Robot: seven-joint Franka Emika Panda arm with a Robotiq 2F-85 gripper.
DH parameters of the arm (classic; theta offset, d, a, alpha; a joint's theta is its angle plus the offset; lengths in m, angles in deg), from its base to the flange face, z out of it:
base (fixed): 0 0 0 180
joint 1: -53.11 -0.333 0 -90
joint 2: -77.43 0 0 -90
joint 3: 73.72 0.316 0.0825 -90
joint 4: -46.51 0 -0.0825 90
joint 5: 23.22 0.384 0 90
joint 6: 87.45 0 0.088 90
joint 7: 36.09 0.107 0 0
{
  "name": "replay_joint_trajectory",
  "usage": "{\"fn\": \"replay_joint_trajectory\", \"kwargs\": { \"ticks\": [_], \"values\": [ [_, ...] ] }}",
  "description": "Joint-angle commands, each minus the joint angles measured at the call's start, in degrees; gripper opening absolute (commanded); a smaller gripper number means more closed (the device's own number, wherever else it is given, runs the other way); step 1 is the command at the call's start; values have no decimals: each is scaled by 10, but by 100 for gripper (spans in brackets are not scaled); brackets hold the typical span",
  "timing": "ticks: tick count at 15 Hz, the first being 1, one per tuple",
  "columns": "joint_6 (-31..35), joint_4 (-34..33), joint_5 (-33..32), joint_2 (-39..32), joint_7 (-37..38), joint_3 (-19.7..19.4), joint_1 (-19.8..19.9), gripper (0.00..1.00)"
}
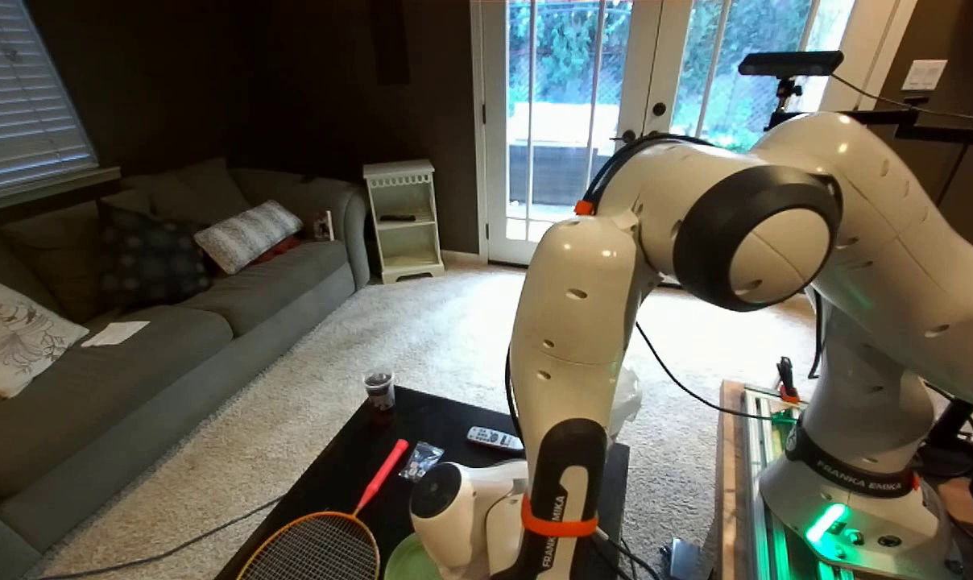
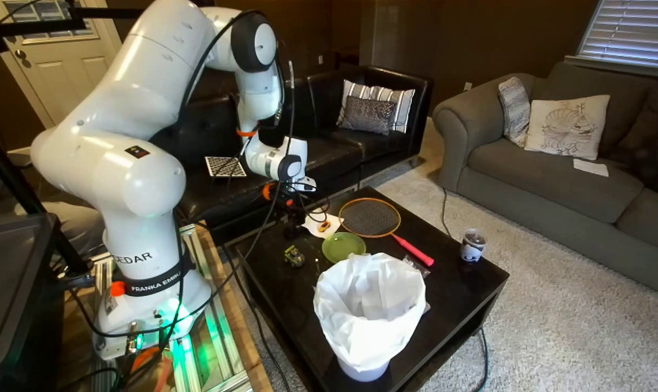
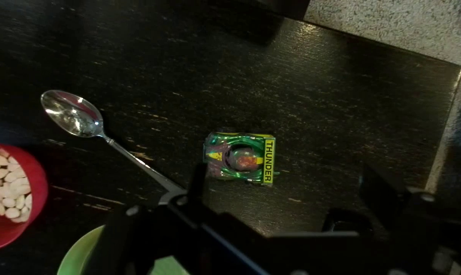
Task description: Flip the toy car
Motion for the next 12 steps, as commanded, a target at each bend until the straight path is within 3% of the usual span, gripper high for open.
{"fn": "replay_joint_trajectory", "kwargs": {
  "ticks": [1, 6, 8, 12],
  "values": [
    [10, 45, -32, 47, 64, -22, -33, 100],
    [5, 67, -37, 78, 89, -25, -44, 100],
    [-1, 42, -30, 56, 73, -8, -22, 100],
    [-1, 52, -31, 67, 75, -9, -22, 100]
  ]
}}
